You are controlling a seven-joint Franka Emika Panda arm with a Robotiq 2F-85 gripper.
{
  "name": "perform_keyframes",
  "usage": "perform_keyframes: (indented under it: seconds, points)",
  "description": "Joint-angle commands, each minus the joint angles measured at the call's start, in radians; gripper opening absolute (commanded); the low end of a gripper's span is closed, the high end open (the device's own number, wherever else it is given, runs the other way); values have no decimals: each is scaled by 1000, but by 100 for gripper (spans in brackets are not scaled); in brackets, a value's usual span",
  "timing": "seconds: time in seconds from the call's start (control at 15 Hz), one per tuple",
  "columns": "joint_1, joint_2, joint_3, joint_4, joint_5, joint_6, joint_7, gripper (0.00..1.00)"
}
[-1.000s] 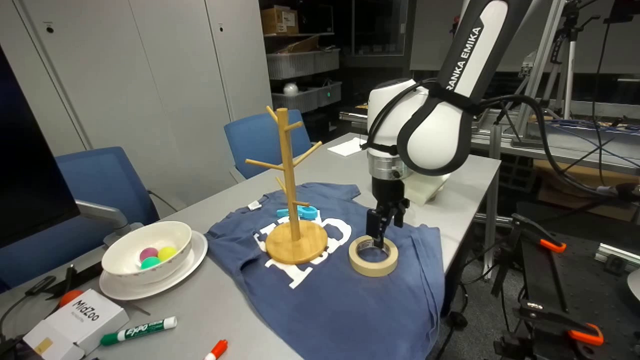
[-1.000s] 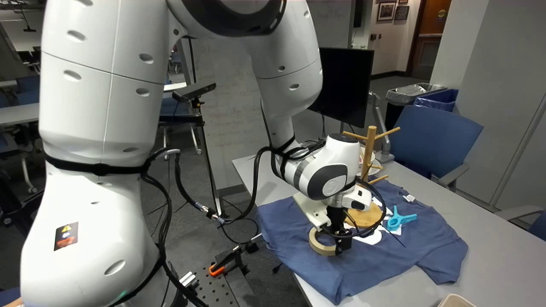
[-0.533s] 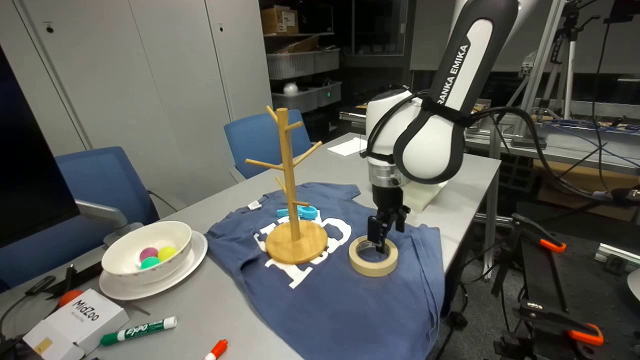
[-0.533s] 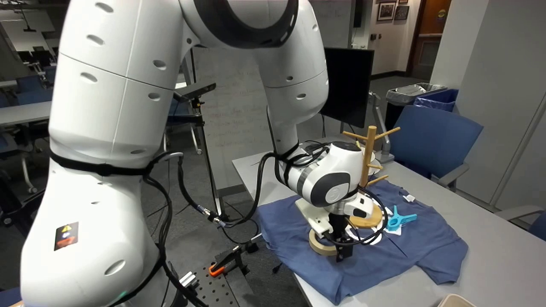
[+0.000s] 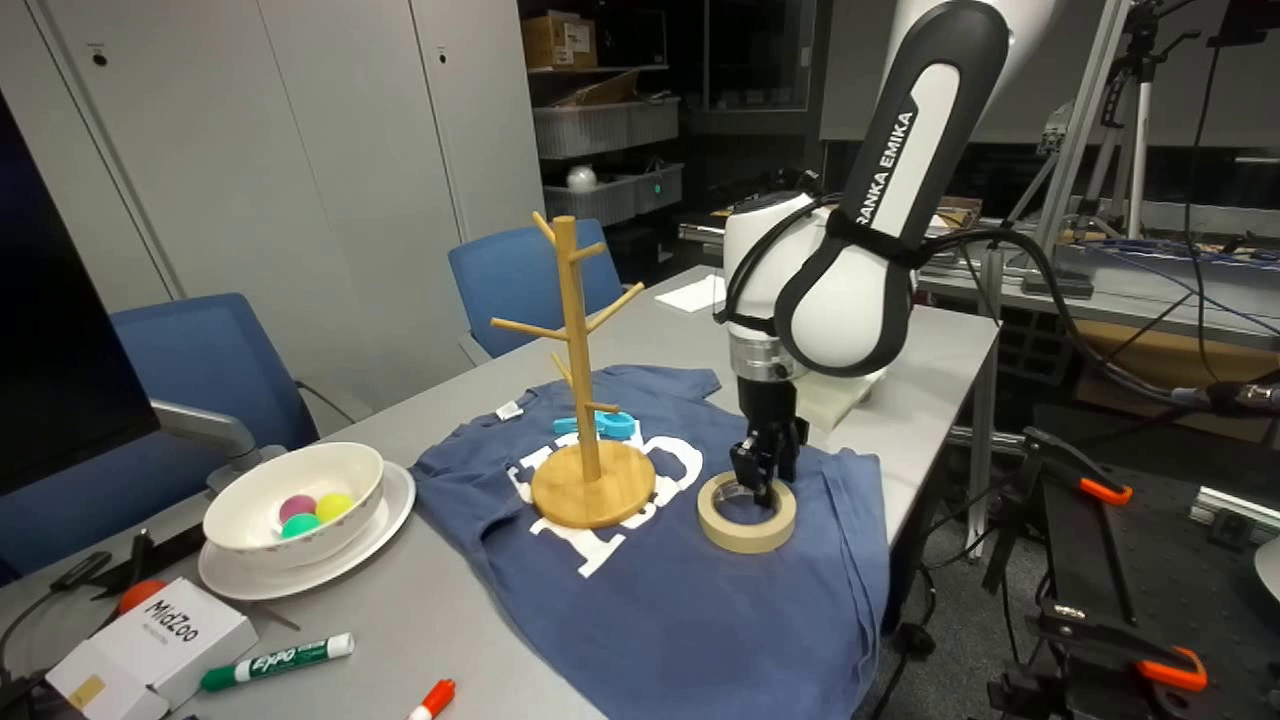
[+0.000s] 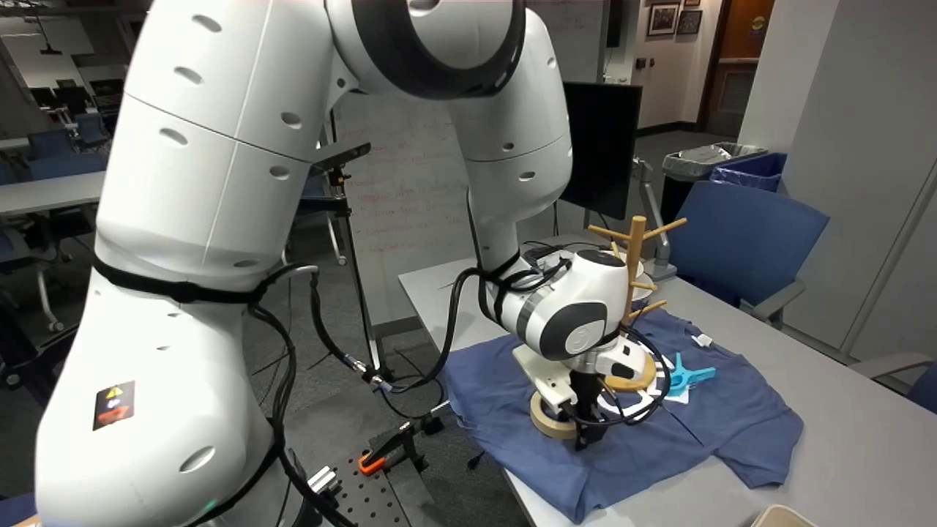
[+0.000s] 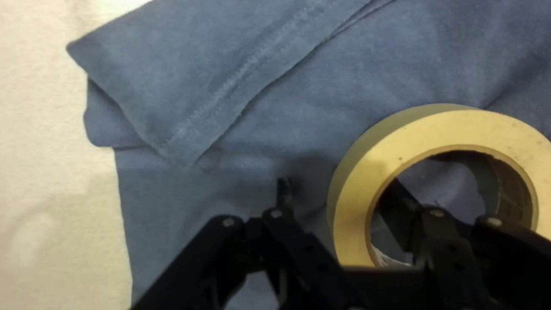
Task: Hang the tape on the wooden rack
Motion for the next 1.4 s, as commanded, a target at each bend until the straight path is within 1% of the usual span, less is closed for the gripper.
perform_keyframes:
  seconds: [0.0, 0.13, 0.2, 0.27, 0.33, 0.53, 1.0, 1.33]
  points:
    - [22, 18, -20, 21, 31, -5, -16, 26]
    - [19, 6, -19, 10, 34, -12, -17, 12]
    - [13, -4, -14, 4, 41, -30, -17, 4]
    - [8, -14, -12, -1, 48, -50, -18, 2]
    - [16, -25, -23, -8, 47, -61, -10, 6]
    - [33, -71, -57, -33, 27, -93, 1, 6]
    - [9, -222, -89, -48, 15, -181, -12, 6]
    - [16, -310, -116, -56, -21, -169, 16, 6]
